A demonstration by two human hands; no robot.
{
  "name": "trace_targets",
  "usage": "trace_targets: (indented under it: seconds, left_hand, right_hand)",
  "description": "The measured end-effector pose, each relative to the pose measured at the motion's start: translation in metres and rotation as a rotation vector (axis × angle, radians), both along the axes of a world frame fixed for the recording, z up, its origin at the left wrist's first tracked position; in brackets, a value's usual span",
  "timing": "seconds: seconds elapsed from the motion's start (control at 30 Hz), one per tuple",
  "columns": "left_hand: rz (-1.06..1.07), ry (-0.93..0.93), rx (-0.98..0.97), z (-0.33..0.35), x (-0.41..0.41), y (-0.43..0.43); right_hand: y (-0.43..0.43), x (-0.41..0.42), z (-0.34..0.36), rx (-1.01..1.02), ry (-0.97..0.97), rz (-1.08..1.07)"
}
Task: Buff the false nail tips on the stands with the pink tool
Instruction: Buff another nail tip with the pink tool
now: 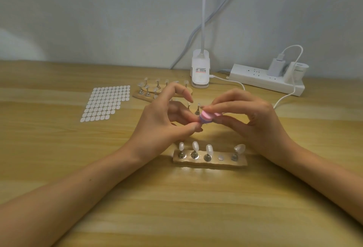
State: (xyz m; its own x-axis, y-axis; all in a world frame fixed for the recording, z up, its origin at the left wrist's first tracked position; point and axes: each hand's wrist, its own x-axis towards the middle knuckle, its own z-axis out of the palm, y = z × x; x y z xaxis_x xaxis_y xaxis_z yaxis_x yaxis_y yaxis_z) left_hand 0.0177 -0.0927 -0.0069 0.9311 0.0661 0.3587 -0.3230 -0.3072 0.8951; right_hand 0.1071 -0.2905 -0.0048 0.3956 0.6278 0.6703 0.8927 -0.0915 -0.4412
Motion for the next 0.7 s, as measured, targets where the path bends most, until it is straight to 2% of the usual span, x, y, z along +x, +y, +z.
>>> trace_targets:
  seconds: [0.2,0.3,0.43,0.53,0.7]
  left_hand:
    - [0.007,0.009,0.046,0.0003,-0.0004,0.0004]
    - [0.001,0.010,0.021,0.0008,-0.0008,-0.0002]
    - [0.000,-0.009,-0.026,0.0020,-0.0009,-0.0010]
    - [-0.009,-0.005,-0.028,0.0025,-0.0011,-0.0015]
    - [-0.001,-0.019,0.003,0.0025,-0.0019,-0.0010]
  right_hand:
    - [-0.0018,0.0007,-0.0002,-0.003,-0.012,0.007]
    - [-0.0020,0.0009,0.0008,0.019,0.003,-0.019]
    - [0.0003,-0.0023,0.0009,-0.005,-0.068,0.013]
    - [-0.0011,-0.0014,0.0021,0.034,-0.012,-0.034]
    - [0.0006,-0.0014,0.0006,0.015,-0.038,-0.003]
